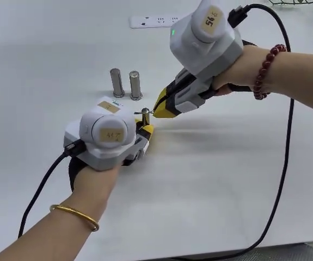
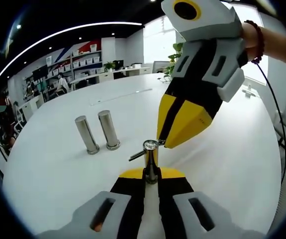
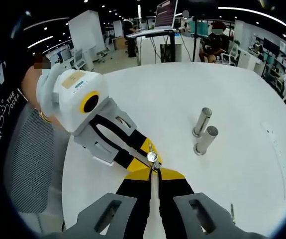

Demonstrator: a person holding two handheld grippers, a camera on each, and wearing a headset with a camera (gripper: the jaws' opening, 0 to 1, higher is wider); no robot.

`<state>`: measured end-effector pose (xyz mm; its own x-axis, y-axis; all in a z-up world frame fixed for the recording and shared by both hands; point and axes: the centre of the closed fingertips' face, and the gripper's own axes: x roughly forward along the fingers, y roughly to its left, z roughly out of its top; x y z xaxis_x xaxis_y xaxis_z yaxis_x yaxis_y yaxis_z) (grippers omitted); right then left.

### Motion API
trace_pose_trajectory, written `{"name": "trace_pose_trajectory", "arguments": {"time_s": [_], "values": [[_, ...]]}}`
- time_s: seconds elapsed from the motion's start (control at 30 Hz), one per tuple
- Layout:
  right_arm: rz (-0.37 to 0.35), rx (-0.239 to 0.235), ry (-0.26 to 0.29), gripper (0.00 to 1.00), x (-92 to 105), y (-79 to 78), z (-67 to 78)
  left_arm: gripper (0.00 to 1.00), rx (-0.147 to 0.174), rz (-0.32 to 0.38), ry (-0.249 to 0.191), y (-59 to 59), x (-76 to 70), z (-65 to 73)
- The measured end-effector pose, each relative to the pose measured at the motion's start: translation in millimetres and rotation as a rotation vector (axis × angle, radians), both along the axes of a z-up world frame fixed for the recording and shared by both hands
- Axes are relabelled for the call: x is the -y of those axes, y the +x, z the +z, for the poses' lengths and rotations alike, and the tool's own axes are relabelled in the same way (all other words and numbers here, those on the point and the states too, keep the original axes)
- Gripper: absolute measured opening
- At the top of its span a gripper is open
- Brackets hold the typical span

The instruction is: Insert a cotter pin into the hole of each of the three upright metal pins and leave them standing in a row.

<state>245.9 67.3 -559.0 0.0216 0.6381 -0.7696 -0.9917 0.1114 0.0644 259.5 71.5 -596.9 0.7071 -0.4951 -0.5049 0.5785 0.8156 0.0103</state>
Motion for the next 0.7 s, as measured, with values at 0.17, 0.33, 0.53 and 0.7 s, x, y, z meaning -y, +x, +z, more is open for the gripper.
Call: {"name": "trace_pose_trajectory", "arguments": {"time_s": [0.17, 0.33, 0.53, 0.7], "values": [[-0.003, -0.002, -0.001, 0.0, -1.0, -0.2, -1.4, 0.06, -0.002, 0.0, -0.002, 0.1, -0.1, -0.2], [-0.009, -0.001, 0.001, 0.0, -1.4, -0.5, -1.3, 0.06, -0.002, 0.0, -0.002, 0.0, 0.0, -0.2], [-0.038, -0.007, -0.001, 0.08, 2.6, 1.8, -4.2, 0.06, -0.004, 0.003, -0.005, 0.1, 0.1, 0.0], [-0.101, -0.018, 0.017, 0.14, 7.7, 2.8, -4.6, 0.06, -0.006, 0.0, -0.007, 0.3, 0.2, 0.0]]}}
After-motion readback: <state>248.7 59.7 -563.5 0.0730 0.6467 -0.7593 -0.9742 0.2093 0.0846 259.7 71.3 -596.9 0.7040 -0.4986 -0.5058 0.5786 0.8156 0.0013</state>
